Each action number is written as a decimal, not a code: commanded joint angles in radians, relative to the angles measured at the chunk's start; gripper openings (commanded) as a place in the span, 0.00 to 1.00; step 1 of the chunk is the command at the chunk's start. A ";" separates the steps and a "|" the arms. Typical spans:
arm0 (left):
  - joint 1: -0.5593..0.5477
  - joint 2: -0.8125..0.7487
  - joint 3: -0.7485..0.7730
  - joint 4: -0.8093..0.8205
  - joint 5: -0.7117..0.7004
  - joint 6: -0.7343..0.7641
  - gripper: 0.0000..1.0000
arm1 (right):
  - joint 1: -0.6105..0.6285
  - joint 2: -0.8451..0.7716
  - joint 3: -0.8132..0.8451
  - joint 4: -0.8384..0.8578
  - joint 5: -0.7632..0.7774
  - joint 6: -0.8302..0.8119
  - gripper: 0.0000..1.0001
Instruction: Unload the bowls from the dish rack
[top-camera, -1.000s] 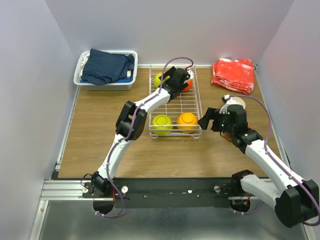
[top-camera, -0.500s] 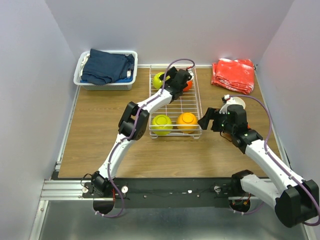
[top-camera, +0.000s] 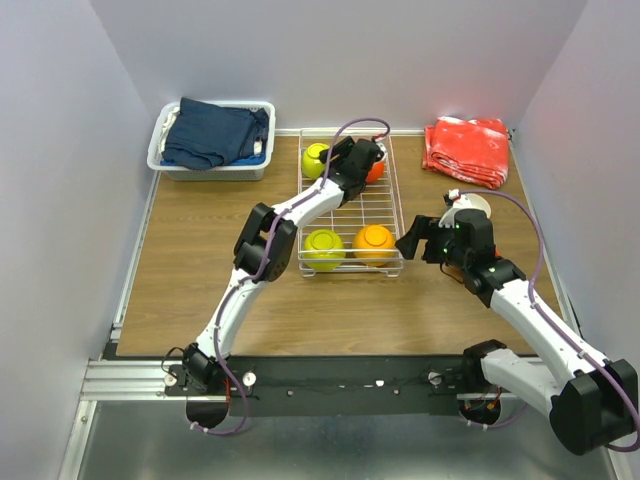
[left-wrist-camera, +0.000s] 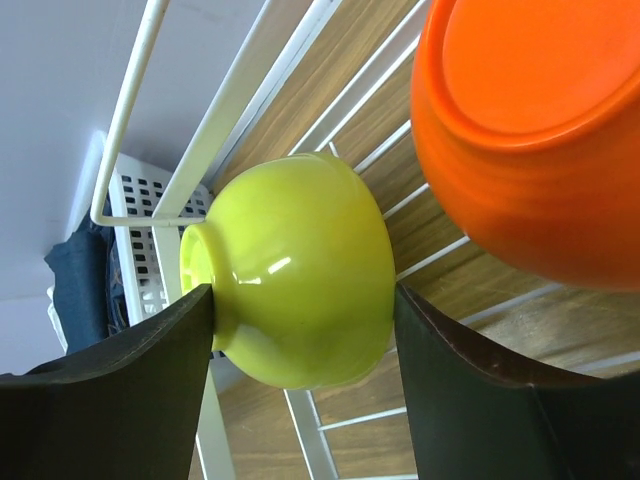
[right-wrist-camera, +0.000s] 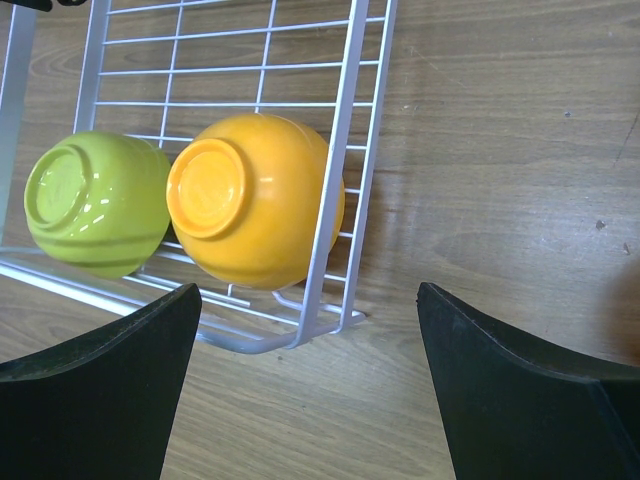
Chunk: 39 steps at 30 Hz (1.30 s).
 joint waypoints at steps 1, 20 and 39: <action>0.011 -0.090 -0.037 -0.031 0.002 -0.025 0.60 | 0.003 -0.015 0.005 0.003 -0.004 0.004 0.97; 0.011 -0.309 -0.077 -0.134 0.130 -0.365 0.27 | 0.003 0.016 0.034 0.064 -0.052 0.015 0.97; 0.030 -0.811 -0.598 0.085 0.564 -0.953 0.22 | 0.003 0.281 0.179 0.348 -0.228 0.151 0.97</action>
